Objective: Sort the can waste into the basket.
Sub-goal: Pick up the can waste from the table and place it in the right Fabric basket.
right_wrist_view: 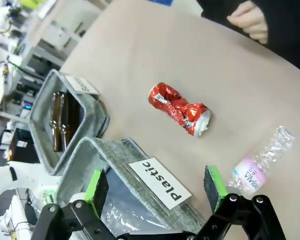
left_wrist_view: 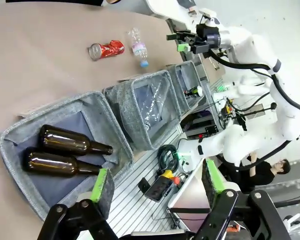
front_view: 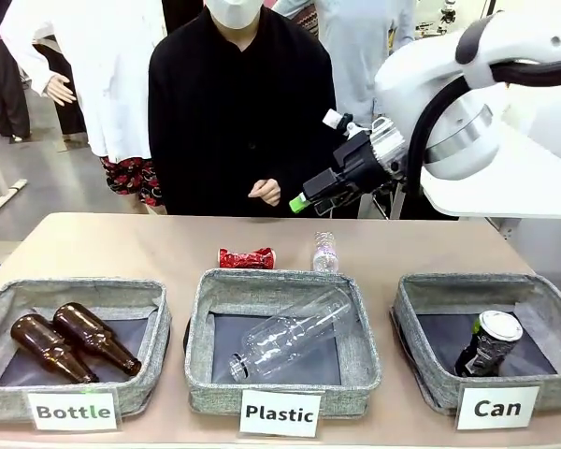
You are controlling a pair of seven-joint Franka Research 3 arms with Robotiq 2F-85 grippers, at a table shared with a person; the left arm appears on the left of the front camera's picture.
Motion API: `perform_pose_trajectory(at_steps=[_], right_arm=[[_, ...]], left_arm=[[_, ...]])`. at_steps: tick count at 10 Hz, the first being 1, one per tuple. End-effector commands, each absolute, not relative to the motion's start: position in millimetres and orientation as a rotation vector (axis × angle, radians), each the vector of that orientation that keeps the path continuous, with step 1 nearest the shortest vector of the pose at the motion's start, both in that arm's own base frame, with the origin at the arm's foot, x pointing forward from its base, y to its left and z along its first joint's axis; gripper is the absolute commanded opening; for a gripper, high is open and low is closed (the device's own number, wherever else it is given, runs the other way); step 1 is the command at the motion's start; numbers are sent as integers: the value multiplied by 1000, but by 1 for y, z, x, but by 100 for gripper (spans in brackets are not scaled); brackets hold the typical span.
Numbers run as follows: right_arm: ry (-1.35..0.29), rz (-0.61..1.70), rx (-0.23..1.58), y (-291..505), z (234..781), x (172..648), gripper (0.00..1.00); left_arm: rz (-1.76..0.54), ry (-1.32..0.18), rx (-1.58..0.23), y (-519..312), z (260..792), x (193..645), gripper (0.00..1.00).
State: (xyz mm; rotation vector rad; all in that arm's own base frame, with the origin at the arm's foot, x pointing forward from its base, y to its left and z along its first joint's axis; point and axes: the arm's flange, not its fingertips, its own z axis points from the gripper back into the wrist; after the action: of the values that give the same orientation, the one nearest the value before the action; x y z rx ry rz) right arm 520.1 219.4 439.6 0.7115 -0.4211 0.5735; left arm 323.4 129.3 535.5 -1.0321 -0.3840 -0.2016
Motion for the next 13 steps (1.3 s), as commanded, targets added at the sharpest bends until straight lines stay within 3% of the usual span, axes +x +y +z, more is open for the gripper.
perform_pose_trajectory(at_steps=[1,2,4,7,8,10,11,13], right_arm=[[-426,547,734,209,445,511,100],[-421,573,712,219,440,520,100],[-340,752,452,264,448,525,100],[-212,1021,261,329,448,515,100],[-254,1073,147,341,449,499,100],[-436,948,337,267,517,440,100],[-445,907,381,240,545,406,100],[-494,754,350,195,580,341,100]], left_arm=[[-215,-383,-1036,129,536,323,92],[-215,-383,-1036,129,536,323,92],[-215,-383,-1036,129,536,323,92],[-215,-383,-1036,129,536,323,92],[-215,-383,-1036,129,536,323,92],[-215,-383,-1036,129,536,323,92],[-215,-383,-1036,129,536,323,92],[-215,-383,-1036,129,536,323,92]])
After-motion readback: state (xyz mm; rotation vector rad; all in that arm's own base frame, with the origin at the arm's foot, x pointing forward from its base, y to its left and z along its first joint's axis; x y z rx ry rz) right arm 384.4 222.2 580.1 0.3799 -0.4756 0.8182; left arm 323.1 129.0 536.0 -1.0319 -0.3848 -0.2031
